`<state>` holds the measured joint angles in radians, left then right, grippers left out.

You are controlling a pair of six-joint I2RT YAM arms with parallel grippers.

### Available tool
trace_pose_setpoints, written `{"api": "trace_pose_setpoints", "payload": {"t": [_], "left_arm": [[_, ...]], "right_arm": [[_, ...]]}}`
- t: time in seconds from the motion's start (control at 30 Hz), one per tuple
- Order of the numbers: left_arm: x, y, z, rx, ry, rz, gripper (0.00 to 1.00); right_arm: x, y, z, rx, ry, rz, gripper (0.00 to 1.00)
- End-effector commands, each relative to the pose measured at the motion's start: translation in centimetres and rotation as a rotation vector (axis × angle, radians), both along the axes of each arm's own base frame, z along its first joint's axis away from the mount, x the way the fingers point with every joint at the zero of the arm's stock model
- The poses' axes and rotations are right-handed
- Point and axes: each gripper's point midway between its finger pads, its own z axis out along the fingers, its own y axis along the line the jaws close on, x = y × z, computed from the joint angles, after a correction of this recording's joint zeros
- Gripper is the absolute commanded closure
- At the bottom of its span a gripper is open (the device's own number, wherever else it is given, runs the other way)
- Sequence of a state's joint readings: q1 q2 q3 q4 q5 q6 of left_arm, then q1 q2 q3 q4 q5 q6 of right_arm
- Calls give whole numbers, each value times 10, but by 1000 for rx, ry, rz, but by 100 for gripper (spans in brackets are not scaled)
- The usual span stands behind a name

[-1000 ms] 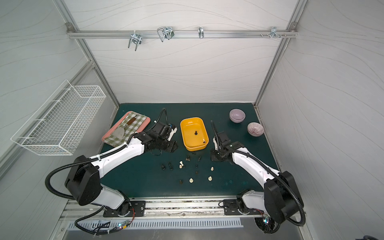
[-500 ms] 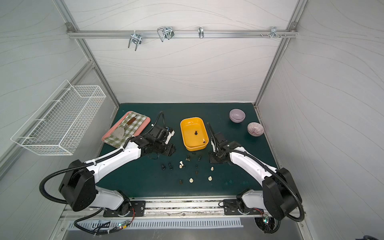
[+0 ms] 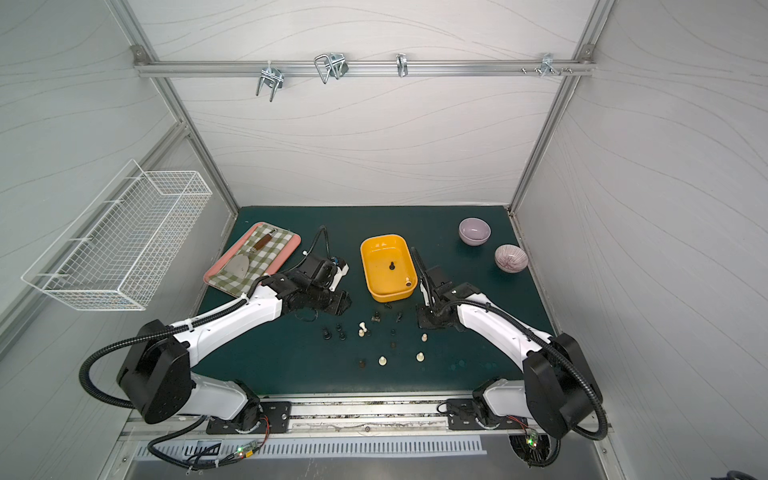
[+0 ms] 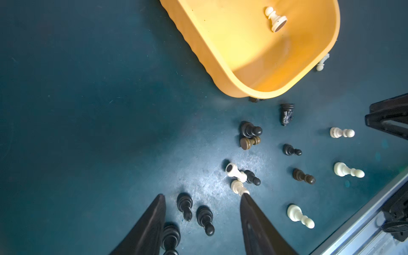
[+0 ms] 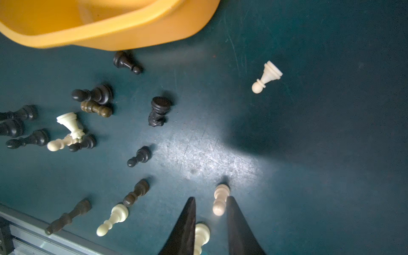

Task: Put the chess pieces into the storage box
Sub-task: Pick up the chess piece at the center of the board.

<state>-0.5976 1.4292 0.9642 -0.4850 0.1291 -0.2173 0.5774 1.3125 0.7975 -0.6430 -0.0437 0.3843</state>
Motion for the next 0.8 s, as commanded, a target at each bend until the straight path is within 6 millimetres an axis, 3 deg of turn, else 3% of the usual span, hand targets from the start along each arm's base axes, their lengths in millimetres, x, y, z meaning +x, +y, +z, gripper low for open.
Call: {"api": "trace_pose_setpoints", "payload": {"t": [0.0,0.77], "left_arm": [[10,-9,13,-55,-37,12,44],[7,-10,7,-60,-14,6,44]], "right_arm": [[-8,-4,-5,-30,33,17,73],[-27,-10,-31,-80,116,24,73]]}}
